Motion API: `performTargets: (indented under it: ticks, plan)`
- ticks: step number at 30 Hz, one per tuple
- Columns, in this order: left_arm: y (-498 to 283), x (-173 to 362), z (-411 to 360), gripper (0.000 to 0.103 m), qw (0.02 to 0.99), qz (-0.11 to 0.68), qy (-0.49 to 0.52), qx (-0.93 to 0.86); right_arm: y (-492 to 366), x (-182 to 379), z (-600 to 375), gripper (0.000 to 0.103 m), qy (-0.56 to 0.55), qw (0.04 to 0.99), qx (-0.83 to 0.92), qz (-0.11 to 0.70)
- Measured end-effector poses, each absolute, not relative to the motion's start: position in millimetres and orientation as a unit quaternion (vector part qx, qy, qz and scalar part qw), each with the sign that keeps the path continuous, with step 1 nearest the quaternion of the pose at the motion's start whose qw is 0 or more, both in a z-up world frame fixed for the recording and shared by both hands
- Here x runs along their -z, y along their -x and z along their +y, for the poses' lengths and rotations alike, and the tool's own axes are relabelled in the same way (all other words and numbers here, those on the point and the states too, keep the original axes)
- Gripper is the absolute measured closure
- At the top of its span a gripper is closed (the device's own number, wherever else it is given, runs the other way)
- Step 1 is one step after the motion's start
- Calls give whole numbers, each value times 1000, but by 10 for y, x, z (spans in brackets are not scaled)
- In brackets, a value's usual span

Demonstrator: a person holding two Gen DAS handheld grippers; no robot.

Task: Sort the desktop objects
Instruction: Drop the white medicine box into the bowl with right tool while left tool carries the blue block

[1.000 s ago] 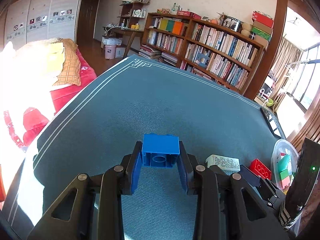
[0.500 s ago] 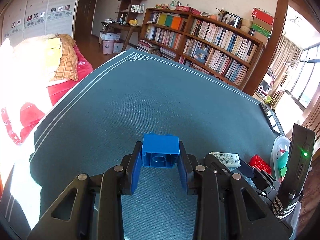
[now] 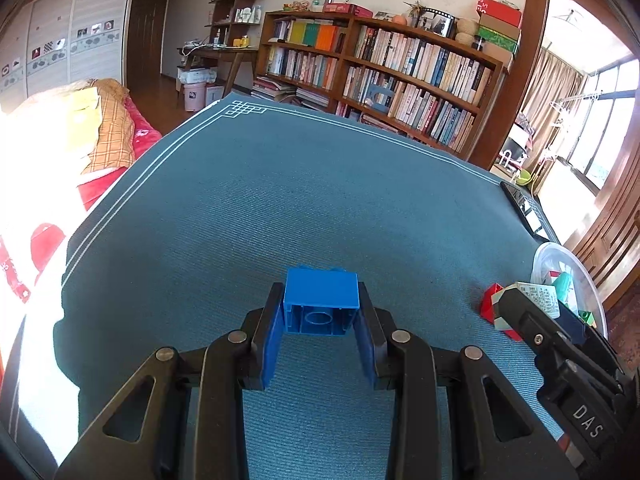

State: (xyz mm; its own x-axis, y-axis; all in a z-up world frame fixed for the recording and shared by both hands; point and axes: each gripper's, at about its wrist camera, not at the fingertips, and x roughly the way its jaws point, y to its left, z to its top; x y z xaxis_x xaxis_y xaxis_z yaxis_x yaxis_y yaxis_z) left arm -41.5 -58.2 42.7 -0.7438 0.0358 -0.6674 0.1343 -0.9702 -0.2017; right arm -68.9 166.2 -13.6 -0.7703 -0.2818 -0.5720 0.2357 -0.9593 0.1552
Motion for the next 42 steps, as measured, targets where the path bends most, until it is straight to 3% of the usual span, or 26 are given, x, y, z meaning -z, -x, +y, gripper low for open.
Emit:
performTargets:
  ticks: [18, 32, 42]
  plan:
    - [404, -440, -76, 68, -29, 77, -373, 924, 685, -138, 3209, 32, -265, -40, 959, -94]
    - [367, -573, 315, 68, -53, 48, -370, 926, 889, 126, 3750, 31, -304, -40, 939, -152]
    - [404, -768, 940, 67, -129, 19, -353, 927, 641, 43, 3891, 27, -256, -75, 951, -158]
